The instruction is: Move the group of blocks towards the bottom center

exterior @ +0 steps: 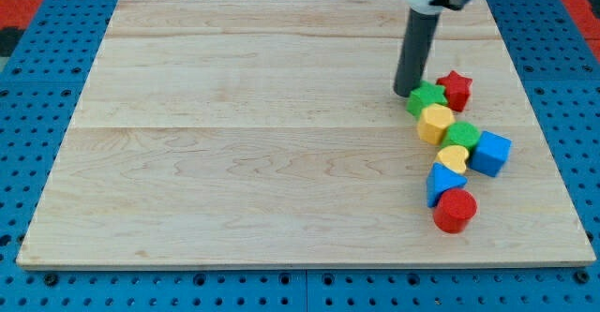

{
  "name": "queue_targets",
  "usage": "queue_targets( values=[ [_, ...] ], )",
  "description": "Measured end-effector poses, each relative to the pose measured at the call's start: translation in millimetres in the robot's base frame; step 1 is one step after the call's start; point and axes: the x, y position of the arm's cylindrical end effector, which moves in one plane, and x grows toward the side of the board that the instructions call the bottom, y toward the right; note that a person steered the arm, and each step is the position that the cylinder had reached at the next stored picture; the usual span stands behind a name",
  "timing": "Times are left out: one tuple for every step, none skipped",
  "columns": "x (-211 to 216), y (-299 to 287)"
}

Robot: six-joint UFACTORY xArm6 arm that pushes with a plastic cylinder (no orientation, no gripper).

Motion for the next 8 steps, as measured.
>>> queue_targets(
  values=[
    [23,23],
    [25,-2],
    [13,-42],
    [-33,-9],
    [-68,23],
    [-56,77],
    [-31,117],
    [10,106]
  ],
)
